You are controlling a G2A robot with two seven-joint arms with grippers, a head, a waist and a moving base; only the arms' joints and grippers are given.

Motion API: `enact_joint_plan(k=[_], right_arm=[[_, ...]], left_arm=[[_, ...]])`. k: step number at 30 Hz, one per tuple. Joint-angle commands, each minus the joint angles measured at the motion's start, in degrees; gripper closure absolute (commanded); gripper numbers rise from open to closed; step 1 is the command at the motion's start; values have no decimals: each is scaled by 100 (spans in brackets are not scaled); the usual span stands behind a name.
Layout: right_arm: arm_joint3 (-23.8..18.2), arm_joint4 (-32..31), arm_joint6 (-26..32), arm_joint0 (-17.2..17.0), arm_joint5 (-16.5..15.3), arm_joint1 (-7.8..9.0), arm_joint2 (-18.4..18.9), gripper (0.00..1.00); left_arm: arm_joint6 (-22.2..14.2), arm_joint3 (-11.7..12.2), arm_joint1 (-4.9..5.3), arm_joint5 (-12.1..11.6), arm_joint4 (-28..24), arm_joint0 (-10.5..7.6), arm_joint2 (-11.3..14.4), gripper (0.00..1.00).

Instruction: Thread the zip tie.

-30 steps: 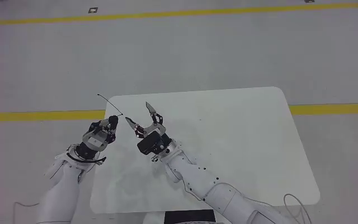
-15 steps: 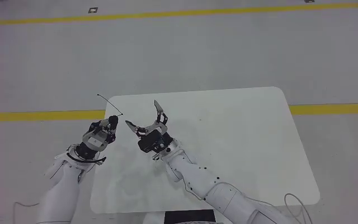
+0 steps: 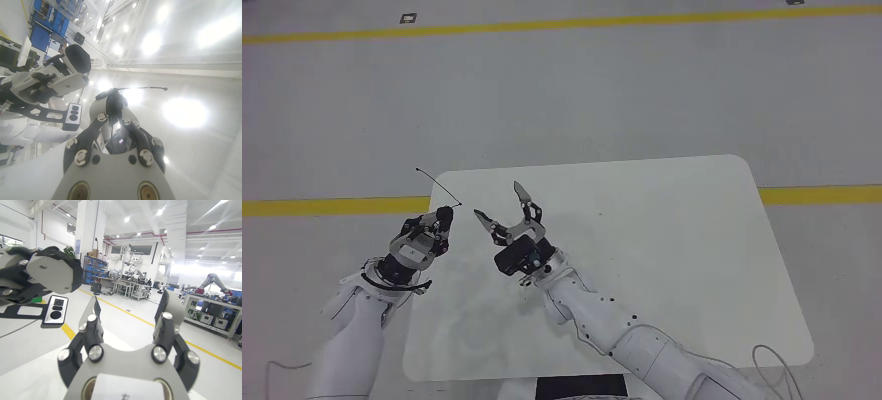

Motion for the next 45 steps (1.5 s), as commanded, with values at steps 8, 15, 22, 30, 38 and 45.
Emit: enact_joint_plan(k=[8,15,22,30,38,45], right_arm=[[129,0,-25,67,0,-71,-107,65],[216,0,-145,140,0,-137,-181,75],[297,0,-238,171,0,-187,-205,81],[338,0,-343,197,0,-228,-252,81],[405,0,-475,252,0,-241,-320,82],[418,0,-509,299,0,-237,-402,83]], left_arm=[[0,0,0,0,0,0,0,100],[0,0,0,0,0,0,0,100],[0,0,0,0,0,0,0,100],[0,0,0,0,0,0,0,100],[0,0,0,0,0,0,0,100],[0,0,0,0,0,0,0,100]])
